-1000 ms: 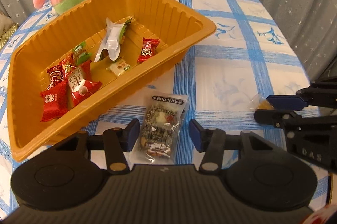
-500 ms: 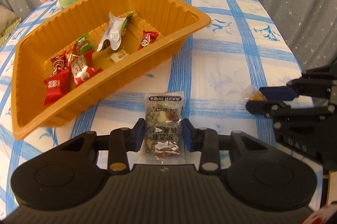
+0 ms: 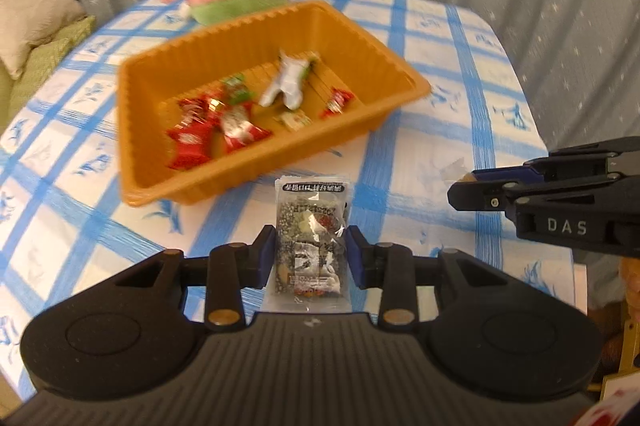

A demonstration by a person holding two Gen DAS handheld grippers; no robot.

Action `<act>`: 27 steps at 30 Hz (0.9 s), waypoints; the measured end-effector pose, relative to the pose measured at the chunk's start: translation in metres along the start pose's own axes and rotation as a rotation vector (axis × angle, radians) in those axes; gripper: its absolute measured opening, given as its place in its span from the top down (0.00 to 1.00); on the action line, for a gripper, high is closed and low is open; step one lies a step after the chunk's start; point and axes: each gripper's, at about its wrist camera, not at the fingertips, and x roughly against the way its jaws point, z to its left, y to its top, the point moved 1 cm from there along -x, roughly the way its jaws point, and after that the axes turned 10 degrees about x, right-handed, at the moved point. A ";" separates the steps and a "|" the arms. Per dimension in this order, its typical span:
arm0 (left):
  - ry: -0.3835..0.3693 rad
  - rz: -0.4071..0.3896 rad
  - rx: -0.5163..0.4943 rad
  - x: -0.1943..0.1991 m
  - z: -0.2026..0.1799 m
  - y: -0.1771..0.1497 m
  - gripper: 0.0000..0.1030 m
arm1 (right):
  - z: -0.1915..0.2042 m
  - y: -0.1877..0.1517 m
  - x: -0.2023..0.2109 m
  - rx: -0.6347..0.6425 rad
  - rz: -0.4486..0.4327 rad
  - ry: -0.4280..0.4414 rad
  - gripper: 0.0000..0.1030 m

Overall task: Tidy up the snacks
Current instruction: 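Carry both packets over the orange tray with both tools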

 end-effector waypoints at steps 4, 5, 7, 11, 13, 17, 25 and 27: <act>0.008 -0.038 0.034 0.015 0.009 0.014 0.67 | 0.003 0.020 0.004 0.003 -0.039 0.039 0.80; 0.008 -0.049 0.040 0.017 0.011 0.019 0.67 | 0.003 0.026 0.003 0.003 -0.048 0.046 0.80; 0.009 -0.073 0.049 0.022 0.013 0.028 0.67 | 0.002 0.037 0.001 0.007 -0.064 0.055 0.80; 0.011 -0.102 0.064 0.020 0.017 0.049 0.67 | -0.006 0.061 -0.009 0.001 -0.087 0.054 0.80; 0.013 -0.112 0.065 0.014 0.018 0.061 0.67 | -0.012 0.072 -0.017 -0.014 -0.096 0.055 0.80; 0.014 -0.117 0.070 -0.001 0.023 0.086 0.67 | -0.025 0.094 -0.032 -0.045 -0.113 0.054 0.80; 0.048 -0.089 0.073 -0.047 0.031 0.130 0.67 | -0.042 0.120 -0.065 -0.073 -0.112 0.022 0.80; 0.051 -0.079 0.067 -0.059 0.033 0.139 0.67 | -0.045 0.124 -0.071 -0.080 -0.109 0.015 0.80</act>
